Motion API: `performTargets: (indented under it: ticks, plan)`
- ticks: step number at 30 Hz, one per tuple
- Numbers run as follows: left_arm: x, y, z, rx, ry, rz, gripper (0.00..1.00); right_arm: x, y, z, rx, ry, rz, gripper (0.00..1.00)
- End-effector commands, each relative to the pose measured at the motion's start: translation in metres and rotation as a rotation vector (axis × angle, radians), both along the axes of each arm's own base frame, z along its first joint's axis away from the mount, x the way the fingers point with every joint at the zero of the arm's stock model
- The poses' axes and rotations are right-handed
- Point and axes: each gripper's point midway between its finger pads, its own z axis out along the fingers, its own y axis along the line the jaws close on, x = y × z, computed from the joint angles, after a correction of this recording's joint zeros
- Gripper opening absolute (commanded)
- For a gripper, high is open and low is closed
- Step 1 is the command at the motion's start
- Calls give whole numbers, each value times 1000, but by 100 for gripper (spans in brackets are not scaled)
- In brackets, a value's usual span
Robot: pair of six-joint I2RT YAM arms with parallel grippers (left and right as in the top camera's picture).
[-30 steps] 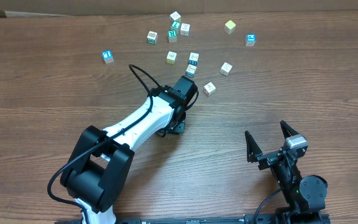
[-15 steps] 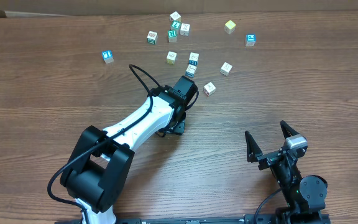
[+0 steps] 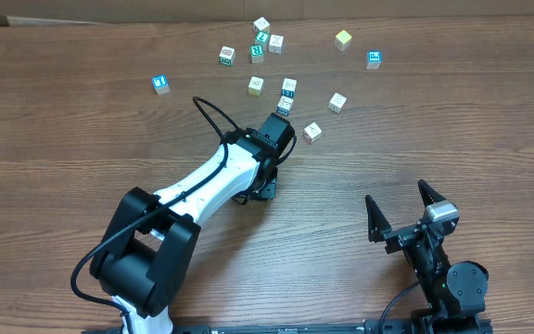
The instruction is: Form a circle
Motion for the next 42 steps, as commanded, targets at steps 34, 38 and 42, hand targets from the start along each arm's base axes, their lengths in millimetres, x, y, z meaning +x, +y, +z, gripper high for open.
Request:
performTargets:
  ticks: [34,38,42]
  plan:
    - [-3,1,-1,-15,12,110,33,0,1,-2,-1,-5,3,100]
    - [-3,1,-1,-14,13,110,33,0,1,-2,-1,-5,3,100]
    - [-4,2,-2,-16,14,141,30,0,1,-2,-1,-5,3,100]
